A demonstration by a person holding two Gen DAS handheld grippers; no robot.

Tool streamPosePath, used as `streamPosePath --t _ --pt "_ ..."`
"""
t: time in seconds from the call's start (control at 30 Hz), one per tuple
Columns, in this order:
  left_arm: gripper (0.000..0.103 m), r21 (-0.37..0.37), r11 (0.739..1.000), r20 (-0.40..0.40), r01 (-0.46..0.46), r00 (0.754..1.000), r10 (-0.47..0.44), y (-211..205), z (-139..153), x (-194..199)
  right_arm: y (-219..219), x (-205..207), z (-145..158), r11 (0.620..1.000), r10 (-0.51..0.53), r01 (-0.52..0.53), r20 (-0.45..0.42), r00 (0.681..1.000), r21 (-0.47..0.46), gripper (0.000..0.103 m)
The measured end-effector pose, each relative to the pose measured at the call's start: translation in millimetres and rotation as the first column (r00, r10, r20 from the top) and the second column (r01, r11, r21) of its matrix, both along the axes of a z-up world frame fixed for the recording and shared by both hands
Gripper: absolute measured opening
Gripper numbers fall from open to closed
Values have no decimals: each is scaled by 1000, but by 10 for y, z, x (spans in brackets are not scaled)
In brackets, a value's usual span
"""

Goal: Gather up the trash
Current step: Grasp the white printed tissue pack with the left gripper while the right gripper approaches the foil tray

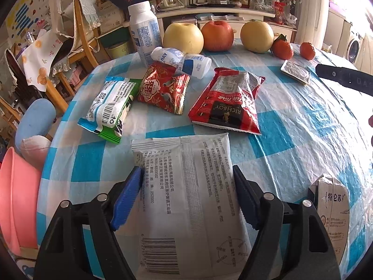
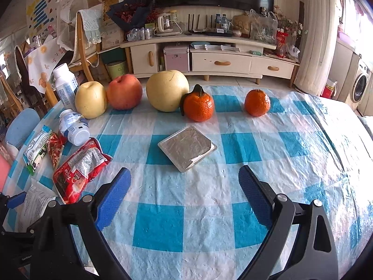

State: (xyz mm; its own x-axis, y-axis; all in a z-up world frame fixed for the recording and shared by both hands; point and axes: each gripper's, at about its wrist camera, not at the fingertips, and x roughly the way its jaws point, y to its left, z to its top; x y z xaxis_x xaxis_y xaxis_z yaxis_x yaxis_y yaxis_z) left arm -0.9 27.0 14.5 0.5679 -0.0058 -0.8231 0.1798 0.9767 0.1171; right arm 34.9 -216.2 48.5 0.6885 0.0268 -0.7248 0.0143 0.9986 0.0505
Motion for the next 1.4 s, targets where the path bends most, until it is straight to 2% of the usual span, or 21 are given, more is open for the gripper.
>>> streamPosePath --t 0.23,0.33,0.43,0.53,0.77,0.87,1.03,1.2,1.23,1.27,1.33,1.4 --pt "67 -67 998 34 -10 999 12 57 119 24 -214 165 -165 995 -20 25 -59 998 92 94" --pt "66 -78 997 33 -16 999 18 83 120 50 -278 237 -226 988 -15 26 -77 997 151 94" --pt "65 -81 997 35 -14 999 17 93 117 49 -256 314 -294 985 2 14 -95 996 173 94" --pt "65 -73 997 35 -14 999 16 96 106 52 -196 391 -330 992 13 0 -105 994 129 94" --pt "66 -13 1000 37 6 999 -6 29 51 57 -120 521 -361 998 24 -33 -134 991 -62 94" --pt "75 25 1000 33 7 999 -8 -5 6 61 -87 586 -413 992 63 -79 -157 986 -98 94" --pt "83 71 997 32 12 999 -15 -47 -45 62 -58 658 -465 984 121 -141 -168 978 -111 95" --pt "86 47 999 31 -6 1000 4 -22 -48 100 -37 693 -485 979 176 -191 -173 969 -72 95" --pt "86 48 999 33 -6 999 5 -24 -47 102 -38 694 -488 979 183 -196 -175 967 -59 93" --pt "86 49 999 36 -7 999 5 -30 -49 108 -45 694 -487 978 196 -206 -175 965 -37 86" --pt "86 48 999 41 -7 999 5 -41 -53 111 -16 678 -479 974 215 -223 -172 961 -28 79" --pt "80 52 999 51 3 999 -6 -65 -51 106 32 640 -459 970 235 -242 -163 958 -25 65"
